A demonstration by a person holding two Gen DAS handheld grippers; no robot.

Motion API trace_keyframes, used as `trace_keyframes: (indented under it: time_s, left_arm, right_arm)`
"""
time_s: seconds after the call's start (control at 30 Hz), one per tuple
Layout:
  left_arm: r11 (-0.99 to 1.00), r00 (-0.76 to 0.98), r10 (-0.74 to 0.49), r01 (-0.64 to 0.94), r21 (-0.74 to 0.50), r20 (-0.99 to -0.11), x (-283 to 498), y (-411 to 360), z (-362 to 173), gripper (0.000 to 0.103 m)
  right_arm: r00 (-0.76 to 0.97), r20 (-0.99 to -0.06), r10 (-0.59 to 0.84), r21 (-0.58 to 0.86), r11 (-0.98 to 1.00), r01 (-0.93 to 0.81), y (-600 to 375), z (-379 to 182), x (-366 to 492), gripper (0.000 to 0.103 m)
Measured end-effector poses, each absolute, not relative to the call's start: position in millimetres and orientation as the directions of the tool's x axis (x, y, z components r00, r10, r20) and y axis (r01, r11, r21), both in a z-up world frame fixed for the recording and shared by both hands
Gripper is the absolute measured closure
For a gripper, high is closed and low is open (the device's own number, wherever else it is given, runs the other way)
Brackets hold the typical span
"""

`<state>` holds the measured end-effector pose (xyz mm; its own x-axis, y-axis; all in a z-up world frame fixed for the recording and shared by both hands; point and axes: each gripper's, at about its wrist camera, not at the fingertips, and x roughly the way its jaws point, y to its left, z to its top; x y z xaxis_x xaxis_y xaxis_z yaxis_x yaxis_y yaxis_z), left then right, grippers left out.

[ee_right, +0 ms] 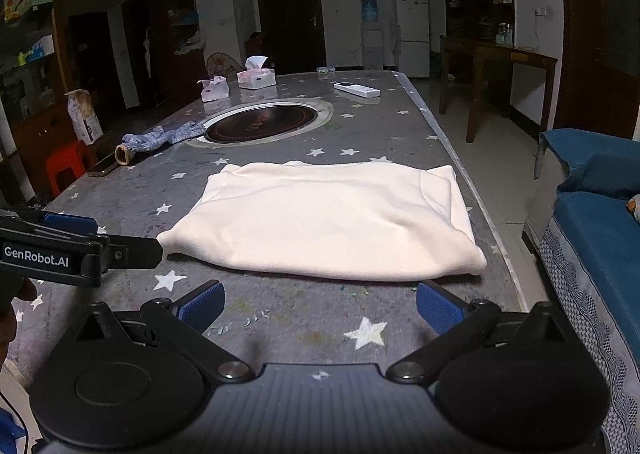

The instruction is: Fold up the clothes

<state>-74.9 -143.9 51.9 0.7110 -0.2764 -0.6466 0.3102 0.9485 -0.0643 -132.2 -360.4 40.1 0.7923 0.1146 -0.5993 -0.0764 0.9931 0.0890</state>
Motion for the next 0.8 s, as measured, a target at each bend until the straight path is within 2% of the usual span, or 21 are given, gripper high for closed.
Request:
trace_keyframes:
  time_s: [0.8]
  left_arm:
    - [0.943,0.739,-0.29,0.328,-0.051,-0.608,-117.1,-140.5,63.9,0.0]
  right_arm:
    - [0.829,-0.553,0.086,0.071,0.996,-0.055,-351.3,55.5,-171.4,0.0]
